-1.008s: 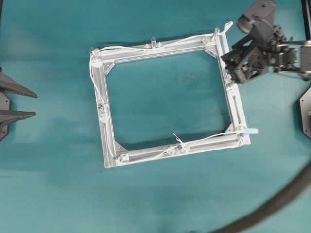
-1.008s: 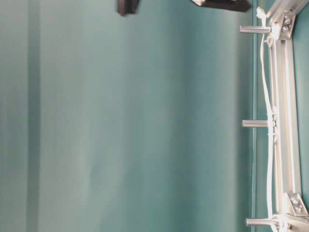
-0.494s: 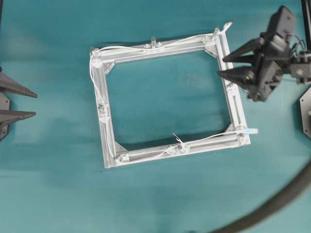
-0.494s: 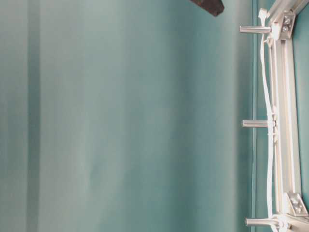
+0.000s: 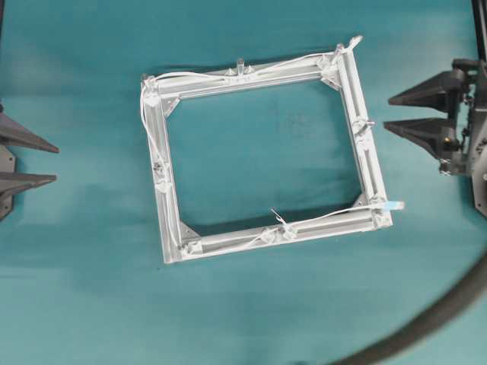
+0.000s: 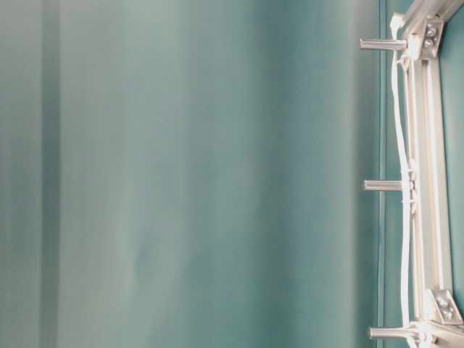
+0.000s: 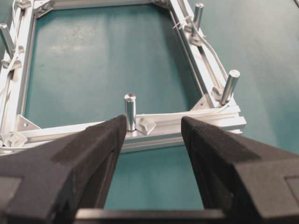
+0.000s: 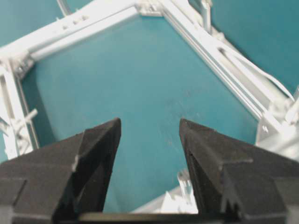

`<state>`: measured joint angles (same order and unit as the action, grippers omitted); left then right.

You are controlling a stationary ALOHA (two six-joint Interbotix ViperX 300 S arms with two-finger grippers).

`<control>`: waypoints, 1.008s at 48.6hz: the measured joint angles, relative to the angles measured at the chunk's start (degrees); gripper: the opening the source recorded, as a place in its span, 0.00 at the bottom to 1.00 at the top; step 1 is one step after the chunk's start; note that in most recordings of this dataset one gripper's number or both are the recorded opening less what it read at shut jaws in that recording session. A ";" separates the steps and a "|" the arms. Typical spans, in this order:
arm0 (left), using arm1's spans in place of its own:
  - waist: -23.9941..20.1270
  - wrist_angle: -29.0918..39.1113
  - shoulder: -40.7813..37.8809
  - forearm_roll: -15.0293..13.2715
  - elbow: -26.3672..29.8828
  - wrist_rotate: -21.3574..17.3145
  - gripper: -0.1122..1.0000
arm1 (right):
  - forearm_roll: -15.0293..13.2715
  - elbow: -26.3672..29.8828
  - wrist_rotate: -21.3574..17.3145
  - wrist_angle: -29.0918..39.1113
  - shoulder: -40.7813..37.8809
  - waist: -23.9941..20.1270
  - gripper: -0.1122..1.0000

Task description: Move the cable alternately left and right between 8 pins so it hooks onto each one.

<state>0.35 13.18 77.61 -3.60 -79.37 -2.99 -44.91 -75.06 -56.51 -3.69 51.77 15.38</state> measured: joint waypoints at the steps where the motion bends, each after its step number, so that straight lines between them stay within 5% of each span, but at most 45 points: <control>1: 0.09 0.00 0.00 -0.09 0.00 0.00 0.66 | 0.00 -0.53 0.00 0.00 0.44 0.00 0.61; 27: 0.09 0.09 0.00 -0.09 0.00 0.00 0.66 | -0.09 -7.65 0.00 0.26 11.51 -1.32 0.61; 49: 0.00 0.00 0.00 -0.09 0.00 0.00 0.66 | -0.09 -9.23 0.00 0.88 11.87 -3.43 0.61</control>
<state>0.35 13.18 77.61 -3.69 -79.37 -2.99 -45.00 -84.29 -56.51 -2.81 63.63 11.95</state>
